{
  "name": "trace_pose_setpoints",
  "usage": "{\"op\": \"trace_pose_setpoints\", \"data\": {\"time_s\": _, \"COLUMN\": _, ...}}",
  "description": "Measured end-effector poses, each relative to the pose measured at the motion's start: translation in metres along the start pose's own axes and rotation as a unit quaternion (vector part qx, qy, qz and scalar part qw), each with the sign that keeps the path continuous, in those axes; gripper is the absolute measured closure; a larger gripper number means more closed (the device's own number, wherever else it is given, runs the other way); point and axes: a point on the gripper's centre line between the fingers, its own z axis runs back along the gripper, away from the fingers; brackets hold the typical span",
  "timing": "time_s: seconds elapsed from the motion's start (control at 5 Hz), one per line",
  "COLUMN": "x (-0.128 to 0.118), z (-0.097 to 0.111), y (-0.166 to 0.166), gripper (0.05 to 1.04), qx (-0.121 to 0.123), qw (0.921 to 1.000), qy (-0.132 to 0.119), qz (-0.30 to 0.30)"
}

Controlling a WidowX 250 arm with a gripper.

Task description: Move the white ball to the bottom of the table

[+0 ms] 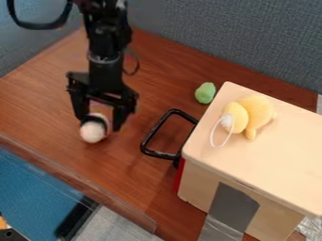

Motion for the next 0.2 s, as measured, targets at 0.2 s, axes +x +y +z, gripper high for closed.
{"op": "trace_pose_setpoints", "data": {"time_s": 0.2, "x": -0.0011, "z": 0.0107, "y": 0.0000, "gripper": 0.084, "qx": 0.000, "qw": 1.0000, "qy": -0.009, "qz": -0.003}}
